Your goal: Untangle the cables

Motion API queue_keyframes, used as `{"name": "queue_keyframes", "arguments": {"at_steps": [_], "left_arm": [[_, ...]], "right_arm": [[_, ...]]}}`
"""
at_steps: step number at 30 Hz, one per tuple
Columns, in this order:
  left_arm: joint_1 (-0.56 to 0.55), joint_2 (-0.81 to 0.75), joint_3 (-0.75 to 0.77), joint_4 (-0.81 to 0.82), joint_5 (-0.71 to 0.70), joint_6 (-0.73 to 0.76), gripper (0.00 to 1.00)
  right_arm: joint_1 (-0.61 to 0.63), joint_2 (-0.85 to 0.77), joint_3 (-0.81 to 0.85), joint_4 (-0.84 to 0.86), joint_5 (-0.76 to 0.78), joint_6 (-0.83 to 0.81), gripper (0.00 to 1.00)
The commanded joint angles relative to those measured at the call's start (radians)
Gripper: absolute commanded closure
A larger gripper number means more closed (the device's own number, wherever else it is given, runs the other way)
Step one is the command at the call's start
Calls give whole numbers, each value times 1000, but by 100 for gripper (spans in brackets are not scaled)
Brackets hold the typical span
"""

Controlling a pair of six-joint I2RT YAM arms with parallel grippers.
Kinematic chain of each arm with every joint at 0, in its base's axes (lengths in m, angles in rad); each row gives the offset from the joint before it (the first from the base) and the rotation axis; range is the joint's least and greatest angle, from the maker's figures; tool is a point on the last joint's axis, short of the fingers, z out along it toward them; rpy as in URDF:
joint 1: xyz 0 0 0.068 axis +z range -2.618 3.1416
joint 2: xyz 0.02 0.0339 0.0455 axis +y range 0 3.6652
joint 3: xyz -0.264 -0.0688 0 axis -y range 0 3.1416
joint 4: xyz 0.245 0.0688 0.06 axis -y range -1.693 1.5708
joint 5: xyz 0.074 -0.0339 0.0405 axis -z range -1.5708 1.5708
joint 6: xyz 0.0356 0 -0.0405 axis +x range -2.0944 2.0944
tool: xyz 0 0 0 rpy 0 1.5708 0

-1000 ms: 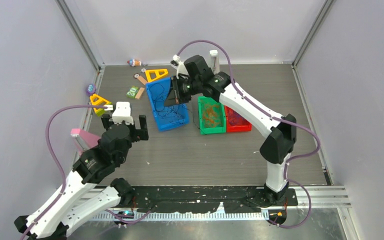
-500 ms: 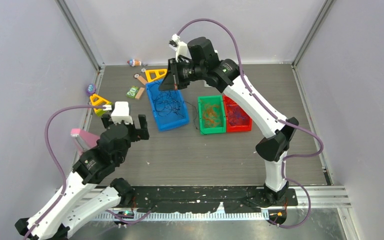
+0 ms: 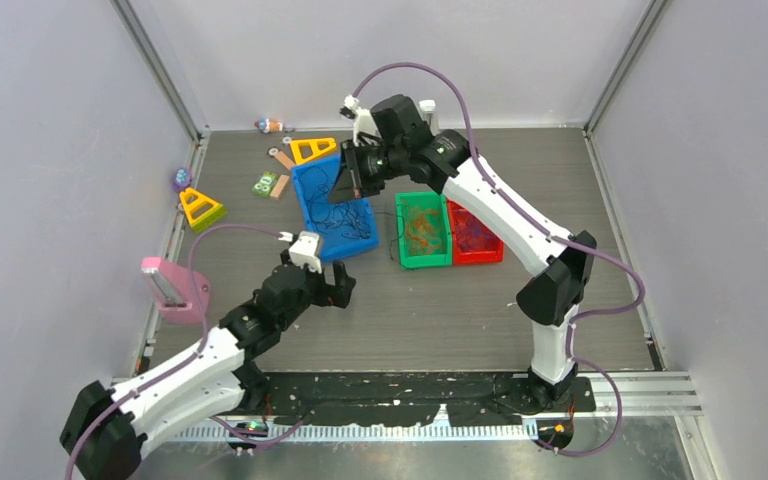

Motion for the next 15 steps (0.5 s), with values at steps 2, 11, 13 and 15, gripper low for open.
{"name": "queue_keyframes", "arguments": {"at_steps": [2, 11, 13, 15], "left_arm": [[-65, 112, -34, 451, 19, 25, 6], [-127, 358, -68, 802, 51, 89, 8], [-137, 387, -69, 844, 46, 107, 8], [-141, 411, -66, 878, 46, 119, 8]], "right_arm": [[-22, -164, -124, 73, -20, 3, 95], [-44, -226, -176, 91, -41, 12, 95], [-45, -227, -162, 82, -41, 7, 95], [-47, -232, -158, 78, -41, 6, 94]]}}
